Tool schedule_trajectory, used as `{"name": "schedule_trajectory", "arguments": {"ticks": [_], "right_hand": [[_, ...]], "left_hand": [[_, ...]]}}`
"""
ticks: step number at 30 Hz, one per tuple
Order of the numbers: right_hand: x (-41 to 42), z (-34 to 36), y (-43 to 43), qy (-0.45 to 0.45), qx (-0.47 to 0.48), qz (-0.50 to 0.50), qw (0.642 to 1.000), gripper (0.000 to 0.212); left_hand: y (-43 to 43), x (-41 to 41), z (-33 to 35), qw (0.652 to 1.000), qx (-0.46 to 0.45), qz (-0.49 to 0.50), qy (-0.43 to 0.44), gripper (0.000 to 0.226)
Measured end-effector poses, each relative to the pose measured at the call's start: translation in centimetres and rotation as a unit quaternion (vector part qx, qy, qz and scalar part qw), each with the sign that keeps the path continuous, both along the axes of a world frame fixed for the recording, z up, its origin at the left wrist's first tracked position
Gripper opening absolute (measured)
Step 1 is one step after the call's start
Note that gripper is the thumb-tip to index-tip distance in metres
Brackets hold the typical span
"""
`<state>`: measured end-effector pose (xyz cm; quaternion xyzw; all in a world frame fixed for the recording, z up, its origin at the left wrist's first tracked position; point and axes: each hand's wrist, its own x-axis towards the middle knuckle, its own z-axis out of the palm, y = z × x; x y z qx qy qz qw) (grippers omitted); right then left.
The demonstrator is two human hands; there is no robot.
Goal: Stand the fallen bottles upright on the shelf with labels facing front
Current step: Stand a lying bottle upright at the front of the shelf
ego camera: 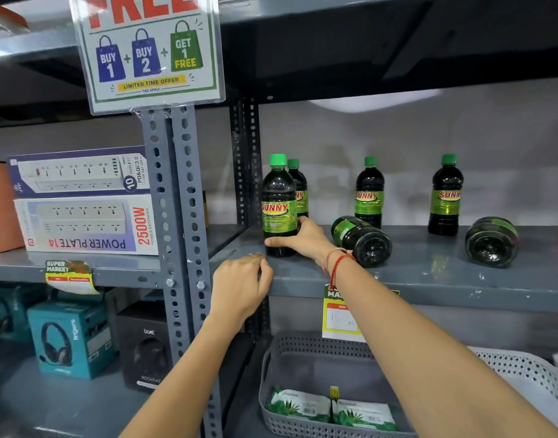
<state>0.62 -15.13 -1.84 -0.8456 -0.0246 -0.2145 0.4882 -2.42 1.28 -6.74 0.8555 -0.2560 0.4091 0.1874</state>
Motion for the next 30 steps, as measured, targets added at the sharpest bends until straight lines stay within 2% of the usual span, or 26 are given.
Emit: {"name": "schedule_trajectory", "arguments": {"ticks": [2, 6, 12, 17, 20, 23, 30], "right_hand": [[-0.1, 0.0, 0.1, 0.001, -0.006, -0.005, 1.000, 0.063], [0.0, 0.0, 0.2, -0.002, -0.008, -0.012, 1.000, 0.056], [-0.2, -0.2, 0.4, 0.002, -0.013, -0.024, 1.000, 0.079], [-0.8, -0.1, 0.6, -0.002, -0.019, -0.026, 0.999, 0.059], [-1.2, -0.1, 0.9, 0.000, -0.023, -0.039, 0.999, 0.075], [-2.1, -0.2, 1.2, -0.008, -0.028, -0.037, 0.999, 0.081], [-4.1, -0.5, 2.3, -0.013, -0.032, 0.001, 0.999, 0.079]], "left_hand": [[0.0, 0.1, -0.1, 1.000, -0.004, -0.004, -0.004, 0.054], [0.1, 0.2, -0.1, 1.000, -0.006, -0.010, -0.016, 0.053], [0.4, 0.3, 0.0, 1.000, 0.006, -0.019, -0.012, 0.055], [0.3, -0.1, 0.0, 1.000, 0.009, -0.010, -0.004, 0.056], [1.0, -0.3, -0.2, 1.000, 0.015, 0.010, 0.005, 0.053], [1.5, -0.4, -0.4, 0.999, 0.035, 0.021, 0.009, 0.055], [1.5, -1.1, -0.5, 0.998, 0.047, 0.030, 0.019, 0.058]]}}
